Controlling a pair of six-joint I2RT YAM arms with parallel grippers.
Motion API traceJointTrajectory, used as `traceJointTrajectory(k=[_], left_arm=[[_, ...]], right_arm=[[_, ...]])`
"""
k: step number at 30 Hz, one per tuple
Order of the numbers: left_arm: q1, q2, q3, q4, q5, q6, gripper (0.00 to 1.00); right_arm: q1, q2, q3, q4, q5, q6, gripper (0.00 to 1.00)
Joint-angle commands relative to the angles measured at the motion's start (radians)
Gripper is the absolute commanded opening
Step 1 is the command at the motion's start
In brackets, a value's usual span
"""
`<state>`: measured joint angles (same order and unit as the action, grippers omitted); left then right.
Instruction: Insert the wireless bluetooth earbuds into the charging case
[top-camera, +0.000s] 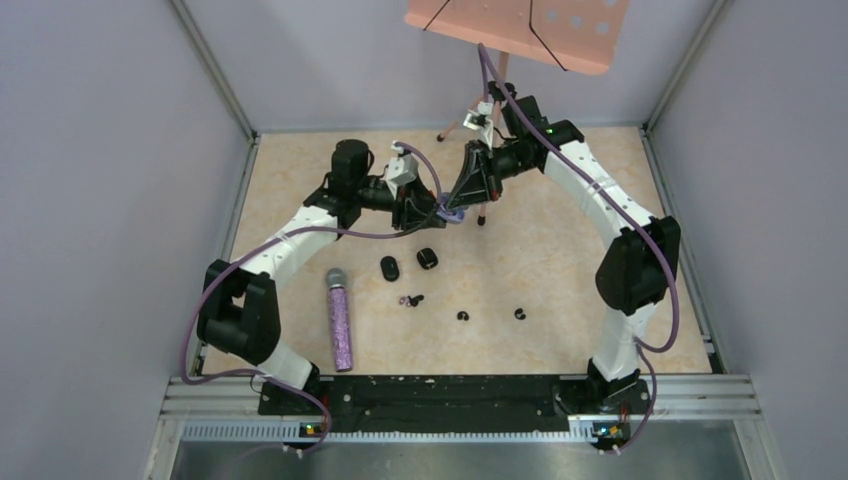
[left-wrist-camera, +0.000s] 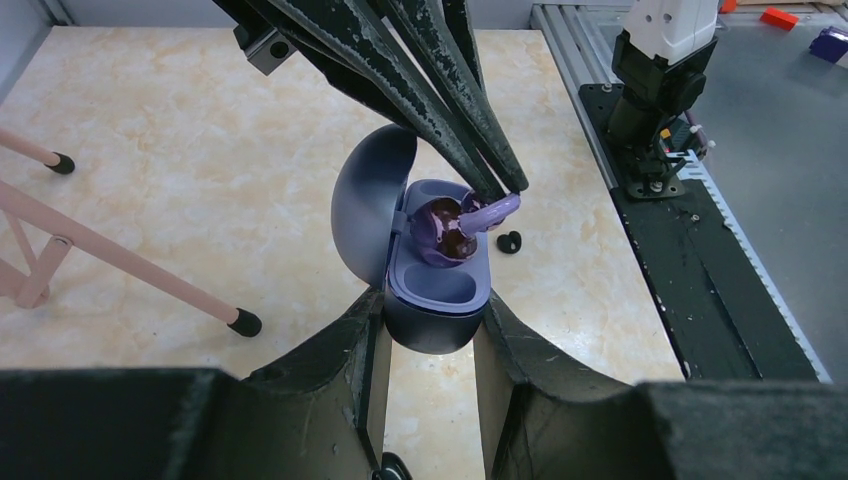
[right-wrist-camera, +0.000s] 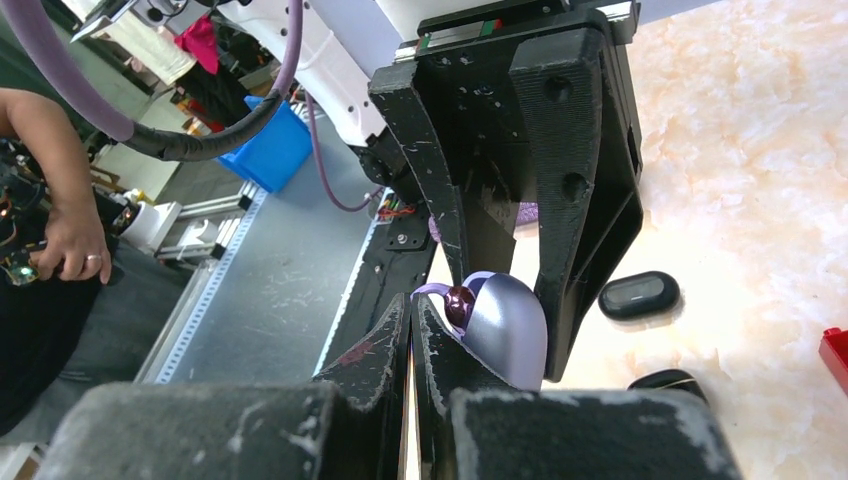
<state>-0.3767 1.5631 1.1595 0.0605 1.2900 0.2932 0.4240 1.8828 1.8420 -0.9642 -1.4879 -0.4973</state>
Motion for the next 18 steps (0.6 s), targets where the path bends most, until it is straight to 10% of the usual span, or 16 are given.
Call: traceJointTrajectory(k=[1, 18], left_arm=[[-0.009, 0.001, 0.046, 0.047, 0.031, -0.012, 0.0], [-0.002, 0.007, 0.033, 0.039, -0.035, -0.044, 0.0]], right_arm=[[0.019, 0.01, 0.044, 0.061, 0.031, 0.042, 0.0], [0.013, -0.011, 0.063, 0.11, 0.086, 0.101, 0.0]])
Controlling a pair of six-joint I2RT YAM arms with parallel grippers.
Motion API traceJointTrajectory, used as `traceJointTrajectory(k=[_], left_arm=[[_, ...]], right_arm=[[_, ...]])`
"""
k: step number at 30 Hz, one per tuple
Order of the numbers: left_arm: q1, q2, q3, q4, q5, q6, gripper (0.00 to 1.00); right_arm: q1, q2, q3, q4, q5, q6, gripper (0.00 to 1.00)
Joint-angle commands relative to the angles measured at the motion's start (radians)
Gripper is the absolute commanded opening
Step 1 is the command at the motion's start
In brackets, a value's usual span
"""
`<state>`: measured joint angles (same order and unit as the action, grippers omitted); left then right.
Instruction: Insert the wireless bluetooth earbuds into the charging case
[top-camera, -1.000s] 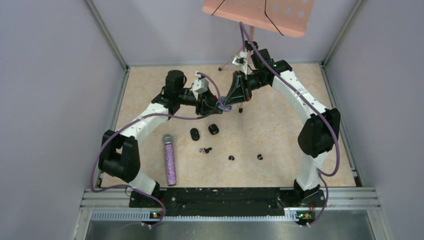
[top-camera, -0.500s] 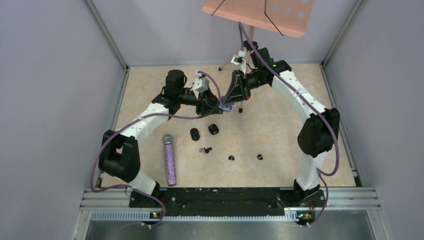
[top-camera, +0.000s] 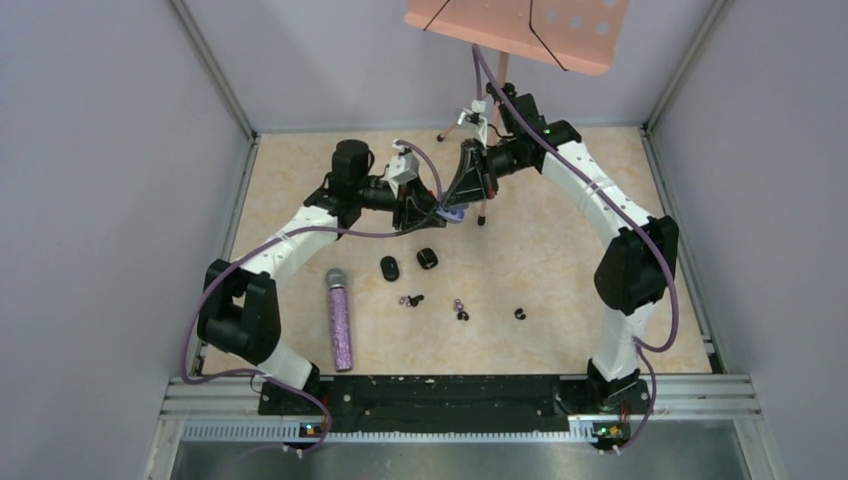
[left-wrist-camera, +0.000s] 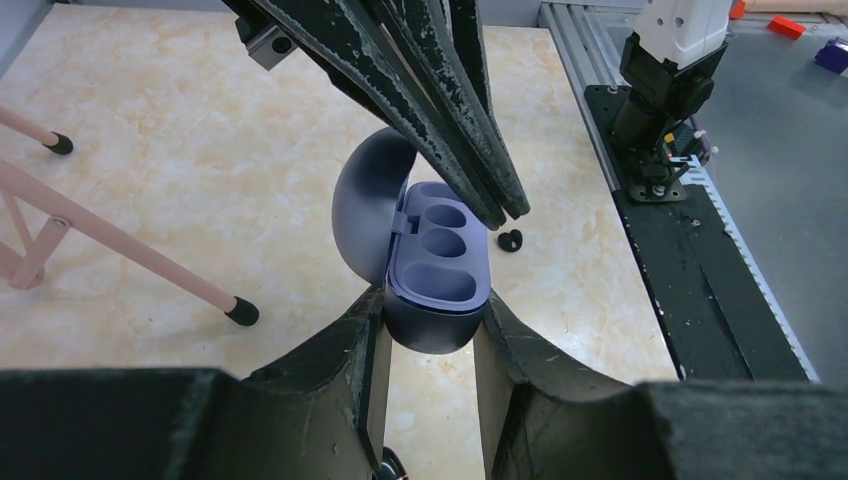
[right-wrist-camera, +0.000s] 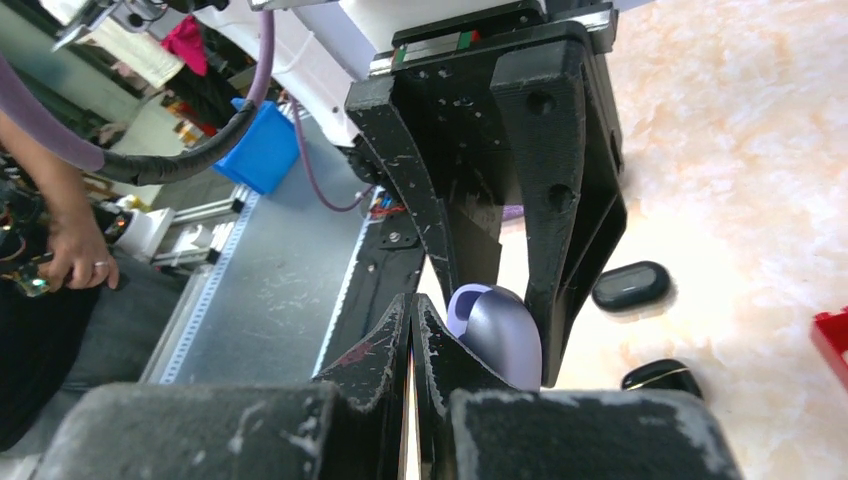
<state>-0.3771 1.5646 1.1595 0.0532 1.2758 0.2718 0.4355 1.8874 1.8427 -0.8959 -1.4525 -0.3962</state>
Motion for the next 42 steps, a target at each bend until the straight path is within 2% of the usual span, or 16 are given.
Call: traceJointTrajectory(k=[1, 5, 11, 14, 17, 22, 29, 34, 42], left_arm=[[0.007, -0.001, 0.019, 0.044, -0.04, -0.023, 0.0], [0.043, -0.039, -0.076, 0.089, -0.17, -0.102, 0.0], [0.097, -0.118, -0.237, 0.231, -0.338, -0.331, 0.0], [0.113, -0.155, -0.296, 0.248, -0.412, -0.41, 0.0], [0.123, -0.195, -0.337, 0.25, -0.463, -0.441, 0.0], [0.183, -0.234, -0.347, 0.18, -0.507, -0.517, 0.0], [0.245, -0.281, -0.365, 0.145, -0.476, -0.513, 0.0], [0.307, -0.319, -0.391, 0.12, -0.503, -0.511, 0.0], [0.335, -0.327, -0.385, 0.118, -0.512, -0.497, 0.0]], right_arm=[[-0.008, -0.032, 0.065, 0.041, 0.067, -0.01, 0.0], [-0.044, -0.162, -0.02, 0.071, 0.198, -0.086, 0.13], [-0.068, -0.436, -0.474, 0.399, 0.494, -0.023, 0.31], [-0.065, -0.489, -0.642, 0.452, 0.619, 0.027, 0.31], [-0.039, -0.481, -0.734, 0.359, 0.602, -0.178, 0.27], [-0.023, -0.318, -0.638, 0.182, 0.604, -0.524, 0.23], [0.047, 0.15, -0.203, -0.255, 0.599, -0.878, 0.2], [0.112, 0.296, -0.095, -0.397, 0.647, -0.962, 0.21], [0.154, 0.307, -0.128, -0.427, 0.686, -1.021, 0.27]])
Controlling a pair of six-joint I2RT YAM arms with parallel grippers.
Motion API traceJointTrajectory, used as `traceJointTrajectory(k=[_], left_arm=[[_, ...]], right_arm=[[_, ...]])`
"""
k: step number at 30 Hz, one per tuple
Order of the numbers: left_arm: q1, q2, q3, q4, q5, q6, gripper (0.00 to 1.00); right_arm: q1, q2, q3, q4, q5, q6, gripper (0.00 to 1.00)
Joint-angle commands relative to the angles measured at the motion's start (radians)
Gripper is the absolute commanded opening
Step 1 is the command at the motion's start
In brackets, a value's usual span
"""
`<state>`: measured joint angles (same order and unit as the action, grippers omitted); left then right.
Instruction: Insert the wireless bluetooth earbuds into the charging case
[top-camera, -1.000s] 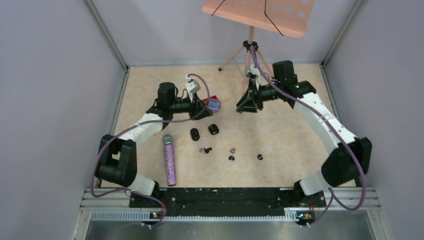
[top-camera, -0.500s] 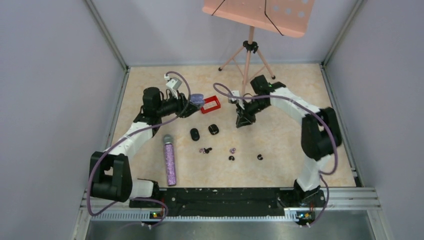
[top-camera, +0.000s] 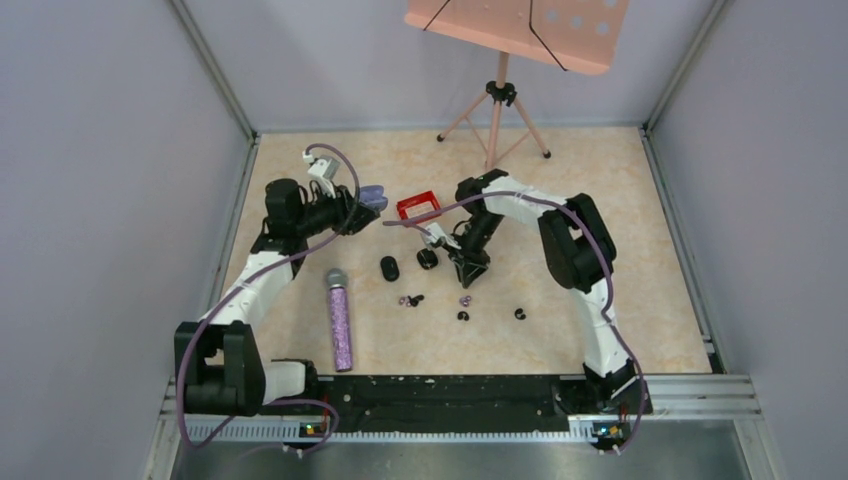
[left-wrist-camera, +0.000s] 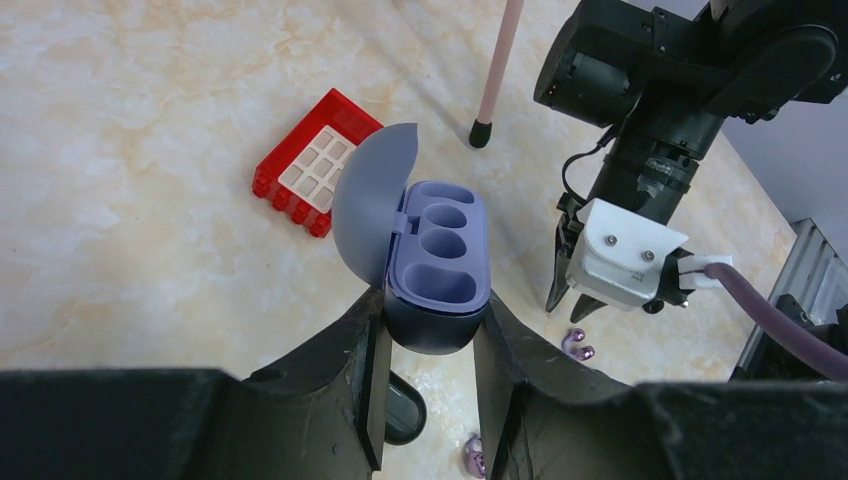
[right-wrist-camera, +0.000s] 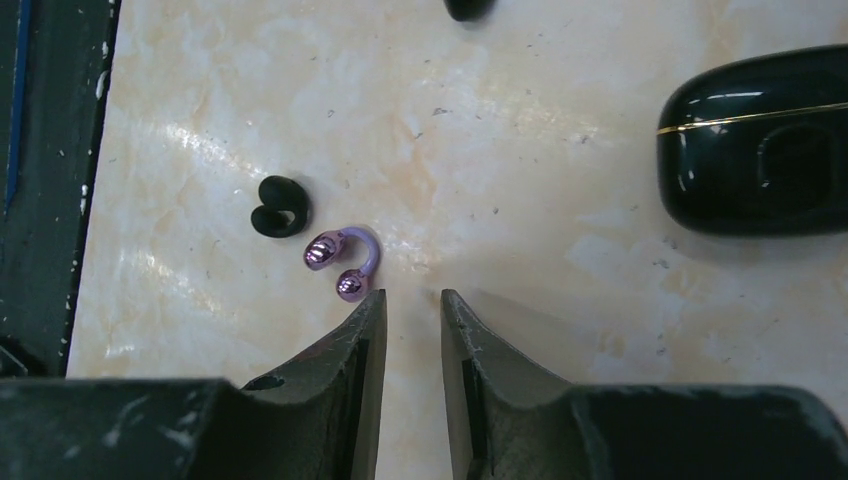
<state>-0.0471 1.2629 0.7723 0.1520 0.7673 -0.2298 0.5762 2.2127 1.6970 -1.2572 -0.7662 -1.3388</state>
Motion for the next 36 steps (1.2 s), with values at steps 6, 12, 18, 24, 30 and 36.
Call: traceJointTrajectory(k=[6, 12, 18, 24, 30, 36], left_arm=[[0.006, -0.014, 0.006, 0.028, 0.003, -0.004, 0.0], [0.006, -0.004, 0.007, 0.029, 0.016, -0.008, 0.0], [0.006, -0.002, 0.007, 0.03, 0.014, -0.011, 0.0], [0.006, -0.003, 0.007, 0.025, 0.008, -0.007, 0.0], [0.007, 0.001, 0.015, 0.011, 0.01, -0.001, 0.0], [0.007, 0.018, 0.026, 0.008, 0.016, 0.0, 0.0]], right_arm=[[0.035, -0.017, -0.008, -0.066, -0.005, -0.078, 0.3], [0.039, -0.024, -0.013, 0.003, -0.042, 0.015, 0.25], [0.051, -0.03, -0.026, 0.049, -0.033, 0.042, 0.23], [0.073, -0.073, -0.106, 0.074, 0.01, -0.01, 0.23], [0.087, -0.108, -0.181, 0.111, 0.026, -0.021, 0.23], [0.098, -0.161, -0.275, 0.19, 0.067, -0.04, 0.21]])
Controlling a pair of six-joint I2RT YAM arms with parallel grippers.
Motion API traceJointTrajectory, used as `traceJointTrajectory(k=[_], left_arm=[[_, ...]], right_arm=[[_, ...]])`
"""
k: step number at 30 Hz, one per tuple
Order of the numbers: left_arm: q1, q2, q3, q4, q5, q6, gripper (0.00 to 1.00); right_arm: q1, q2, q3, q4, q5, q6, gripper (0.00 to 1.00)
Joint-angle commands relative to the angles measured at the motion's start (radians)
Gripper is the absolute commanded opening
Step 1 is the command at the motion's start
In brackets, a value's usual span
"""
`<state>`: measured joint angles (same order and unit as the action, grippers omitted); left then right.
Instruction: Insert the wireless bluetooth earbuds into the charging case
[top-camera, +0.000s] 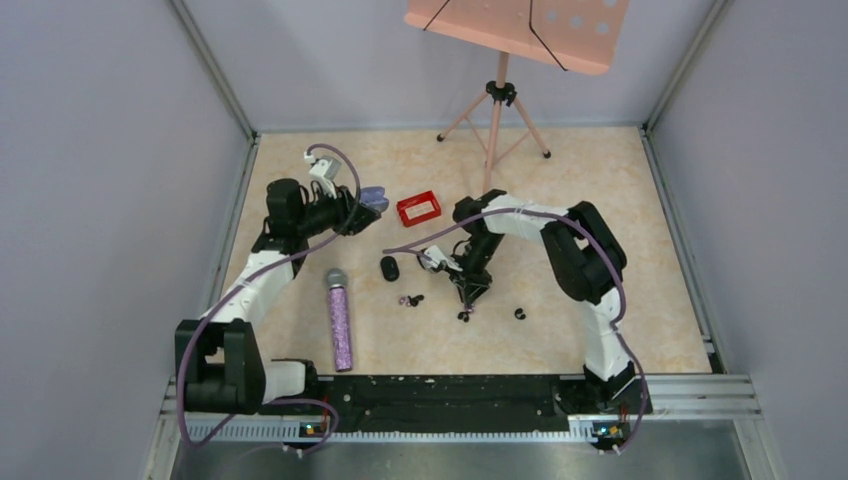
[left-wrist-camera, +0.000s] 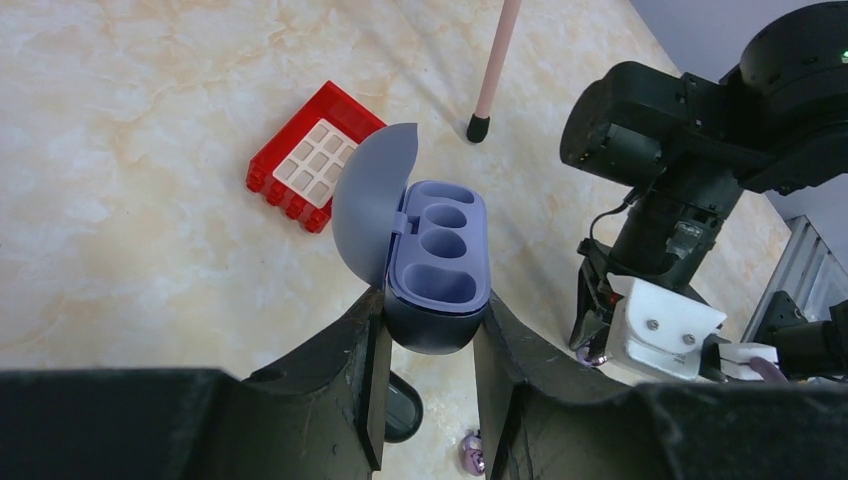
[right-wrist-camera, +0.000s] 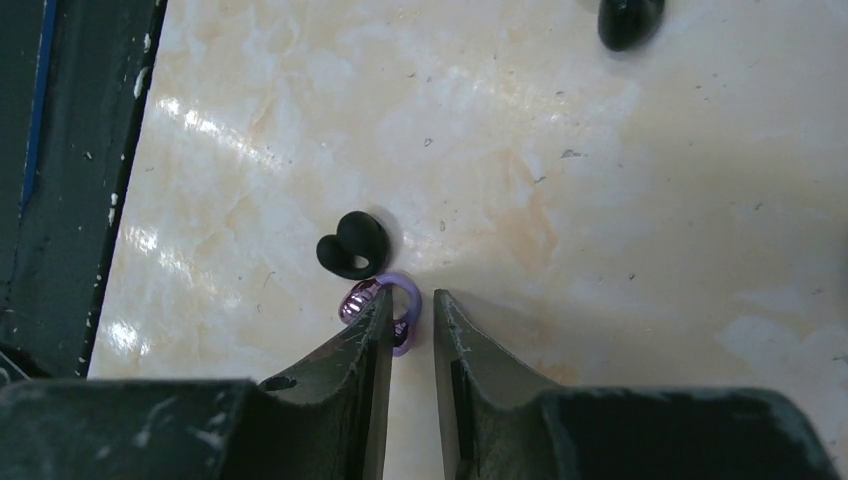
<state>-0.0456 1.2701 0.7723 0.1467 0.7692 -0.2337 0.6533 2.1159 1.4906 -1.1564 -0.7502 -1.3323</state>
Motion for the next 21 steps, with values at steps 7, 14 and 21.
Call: traceJointTrajectory(k=[7, 14, 21], left_arm=[[0.006, 0.031, 0.046, 0.008, 0.025, 0.011, 0.0], [0.006, 0.066, 0.072, 0.017, 0.047, 0.0, 0.0], [0.005, 0.065, 0.078, 0.02, 0.053, 0.0, 0.0]], right_arm=[[0.028, -0.142, -0.181, 0.241, 0.094, 0.009, 0.05], [0.038, -0.155, -0.222, 0.235, 0.144, -0.051, 0.08], [0.043, -0.185, -0.295, 0.246, 0.191, -0.127, 0.1]])
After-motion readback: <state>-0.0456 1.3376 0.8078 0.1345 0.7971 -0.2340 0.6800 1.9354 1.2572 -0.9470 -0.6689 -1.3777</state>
